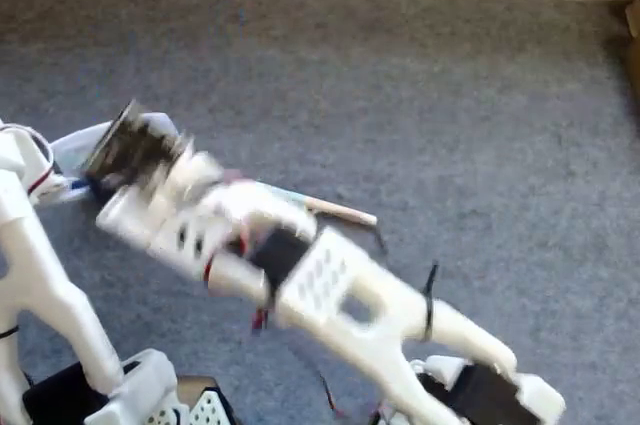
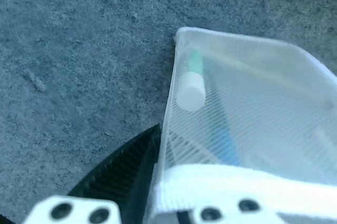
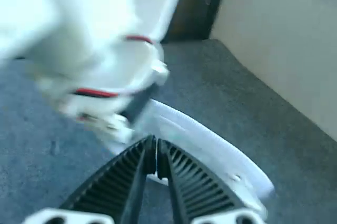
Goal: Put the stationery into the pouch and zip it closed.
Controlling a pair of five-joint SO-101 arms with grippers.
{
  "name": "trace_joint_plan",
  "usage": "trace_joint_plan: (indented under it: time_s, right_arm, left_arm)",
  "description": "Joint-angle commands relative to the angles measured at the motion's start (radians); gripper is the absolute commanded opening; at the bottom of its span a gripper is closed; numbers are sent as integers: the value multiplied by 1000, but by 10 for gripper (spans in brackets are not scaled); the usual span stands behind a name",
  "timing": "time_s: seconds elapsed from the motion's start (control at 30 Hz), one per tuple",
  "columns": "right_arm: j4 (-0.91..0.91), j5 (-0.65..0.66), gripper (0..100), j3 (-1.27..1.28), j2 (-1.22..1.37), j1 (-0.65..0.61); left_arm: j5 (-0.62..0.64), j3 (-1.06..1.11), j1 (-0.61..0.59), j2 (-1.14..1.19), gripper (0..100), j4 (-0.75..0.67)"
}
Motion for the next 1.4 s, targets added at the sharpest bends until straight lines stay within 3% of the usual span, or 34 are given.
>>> trace_joint_plan:
  time_s: [0.0, 0.6, 0.77, 1.37]
  right_arm:
    - [41, 9, 4, -58, 12, 58]
    - [44, 6, 4, -62, -259, 88]
    - [205, 6, 6, -70, -337, 102]
    - [588, 14, 6, -113, -386, 380]
  left_arm:
    - [8, 39, -28, 19, 8, 0]
    - [8, 39, -28, 19, 8, 0]
    - [8, 38, -28, 19, 8, 0]
    - [9, 38, -28, 19, 8, 0]
